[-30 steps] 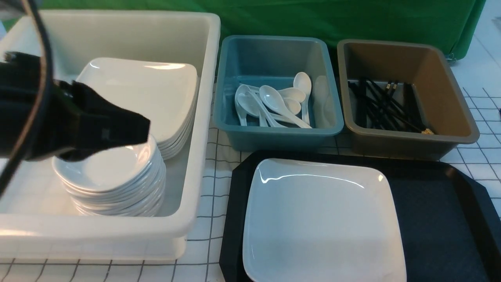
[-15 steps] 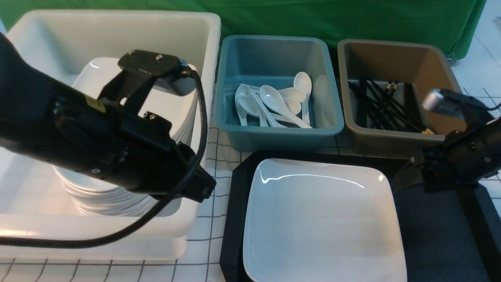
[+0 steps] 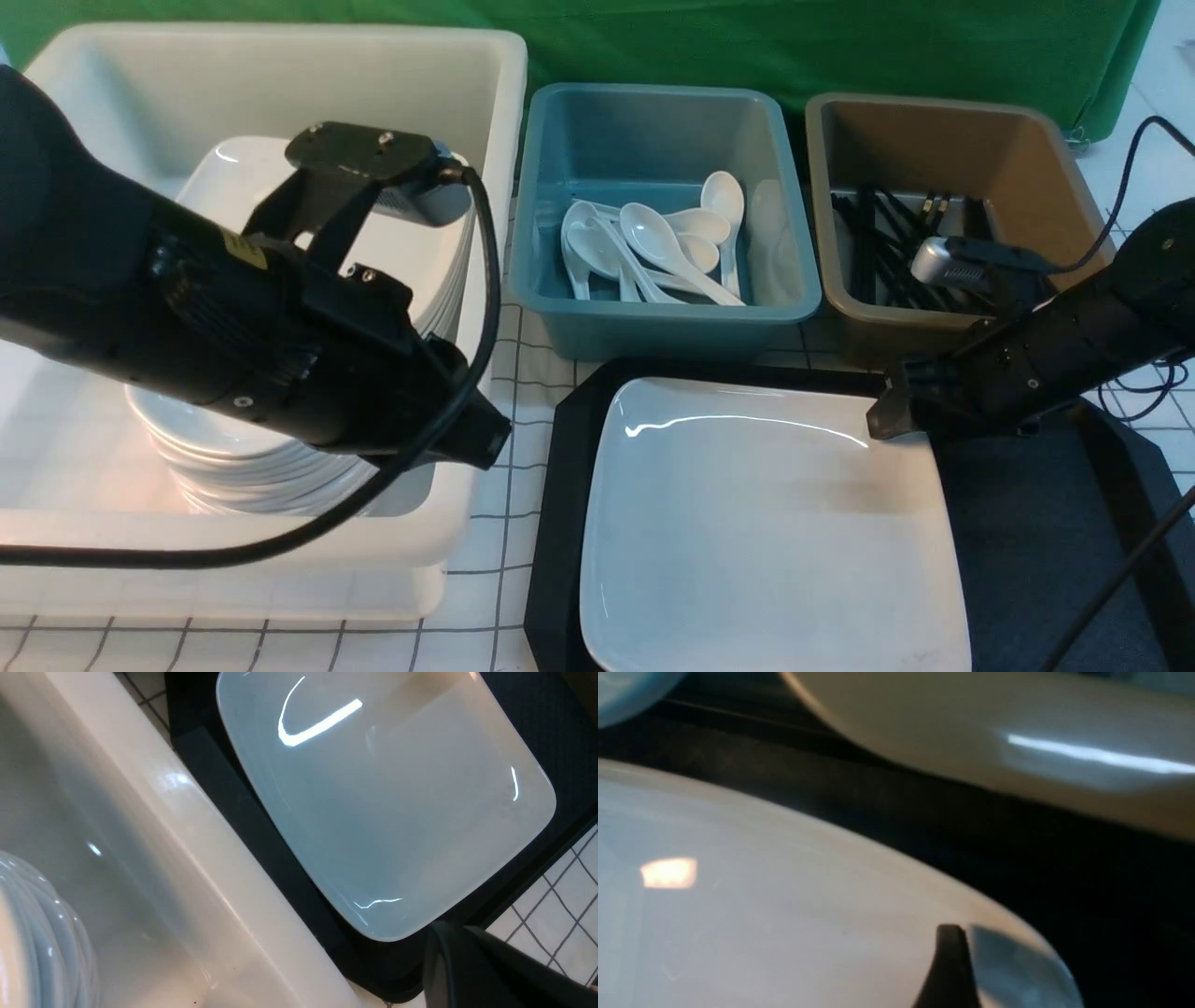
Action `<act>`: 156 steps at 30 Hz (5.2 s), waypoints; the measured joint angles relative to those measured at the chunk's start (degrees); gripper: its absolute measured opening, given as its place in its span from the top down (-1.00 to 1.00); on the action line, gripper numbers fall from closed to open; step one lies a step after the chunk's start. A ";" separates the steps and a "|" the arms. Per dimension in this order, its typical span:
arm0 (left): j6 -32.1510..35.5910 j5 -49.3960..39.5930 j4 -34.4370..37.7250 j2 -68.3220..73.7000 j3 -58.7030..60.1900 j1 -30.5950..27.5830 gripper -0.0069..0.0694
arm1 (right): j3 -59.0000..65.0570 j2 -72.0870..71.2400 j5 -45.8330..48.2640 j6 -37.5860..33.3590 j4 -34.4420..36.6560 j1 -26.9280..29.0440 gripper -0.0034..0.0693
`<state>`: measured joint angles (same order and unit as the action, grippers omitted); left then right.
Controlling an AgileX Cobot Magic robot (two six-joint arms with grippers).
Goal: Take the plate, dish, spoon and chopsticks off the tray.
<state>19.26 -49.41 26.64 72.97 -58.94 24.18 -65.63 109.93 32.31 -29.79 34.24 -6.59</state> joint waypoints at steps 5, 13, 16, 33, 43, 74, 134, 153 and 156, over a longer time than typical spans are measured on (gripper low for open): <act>-0.17 0.74 -0.87 0.00 0.00 0.00 0.82 | -0.23 0.56 -1.20 -0.06 -0.05 -1.00 -0.31; -0.40 0.98 -1.06 0.00 0.00 0.00 0.82 | -0.54 0.13 1.98 -0.39 -1.29 -1.20 0.25; -0.40 0.98 -1.19 0.00 0.00 0.00 0.82 | -0.54 -1.29 4.05 -0.18 -2.55 -1.15 0.28; -0.78 2.22 -2.97 0.05 0.00 0.00 0.82 | -0.44 -23.48 16.43 0.75 -5.41 -1.41 0.78; -4.83 0.78 -4.57 -2.89 -3.43 -4.67 0.82 | -3.79 -33.15 19.91 1.54 -6.66 -1.41 0.78; -4.21 -5.25 3.28 -9.37 -8.11 -38.35 0.82 | -62.28 12.36 -3.53 2.41 13.47 -22.04 0.78; -3.02 -6.63 -2.63 -2.75 -8.13 -38.35 0.82 | -63.89 6.32 14.07 5.40 -9.96 -20.46 0.88; -10.51 2.91 -13.98 23.45 -8.18 -38.35 0.82 | -63.89 -3.43 34.63 5.76 -18.04 -12.35 0.88; -9.22 4.23 -12.59 26.36 -8.18 -38.35 0.82 | -63.89 -3.44 34.36 5.76 -18.04 -12.35 0.88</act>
<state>10.04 -45.18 14.05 99.33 -67.12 -14.16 -129.52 106.49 66.66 -24.02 16.20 -18.94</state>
